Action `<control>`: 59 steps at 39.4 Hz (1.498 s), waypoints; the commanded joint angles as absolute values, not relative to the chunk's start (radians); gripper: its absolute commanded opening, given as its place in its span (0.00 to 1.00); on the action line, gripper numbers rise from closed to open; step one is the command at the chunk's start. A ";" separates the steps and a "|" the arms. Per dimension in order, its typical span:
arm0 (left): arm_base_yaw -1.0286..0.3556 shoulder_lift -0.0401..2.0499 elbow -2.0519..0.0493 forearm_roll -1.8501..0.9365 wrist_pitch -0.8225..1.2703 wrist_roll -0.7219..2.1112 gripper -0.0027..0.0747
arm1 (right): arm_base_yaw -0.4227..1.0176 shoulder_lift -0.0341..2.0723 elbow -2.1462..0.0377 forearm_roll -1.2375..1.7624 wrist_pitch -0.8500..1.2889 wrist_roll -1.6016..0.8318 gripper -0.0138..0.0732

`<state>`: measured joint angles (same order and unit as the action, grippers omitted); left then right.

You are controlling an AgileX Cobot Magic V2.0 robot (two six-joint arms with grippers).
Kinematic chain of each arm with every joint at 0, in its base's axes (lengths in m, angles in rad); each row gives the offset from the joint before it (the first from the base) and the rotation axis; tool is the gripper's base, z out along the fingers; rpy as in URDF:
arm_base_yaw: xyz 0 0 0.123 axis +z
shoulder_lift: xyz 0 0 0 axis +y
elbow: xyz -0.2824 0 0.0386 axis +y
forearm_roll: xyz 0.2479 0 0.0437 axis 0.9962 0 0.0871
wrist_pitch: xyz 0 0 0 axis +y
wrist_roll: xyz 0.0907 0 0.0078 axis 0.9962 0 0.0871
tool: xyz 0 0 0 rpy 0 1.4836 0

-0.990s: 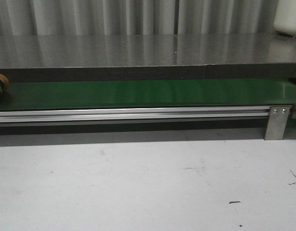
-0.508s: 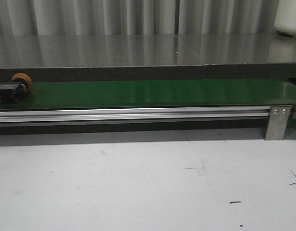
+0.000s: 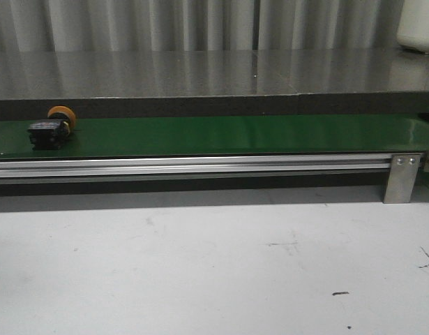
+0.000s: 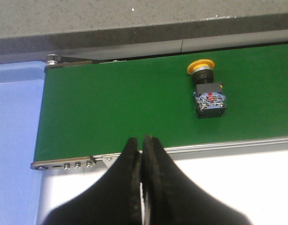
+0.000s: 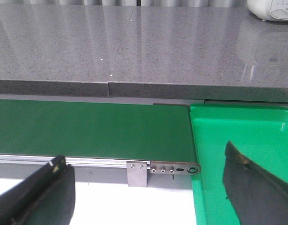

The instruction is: Move button from left to right

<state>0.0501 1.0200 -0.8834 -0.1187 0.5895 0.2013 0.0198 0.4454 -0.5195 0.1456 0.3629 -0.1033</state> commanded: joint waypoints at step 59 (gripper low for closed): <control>0.046 0.117 -0.361 -0.169 0.246 0.203 0.01 | 0.016 0.458 -0.557 0.150 0.281 -0.115 0.91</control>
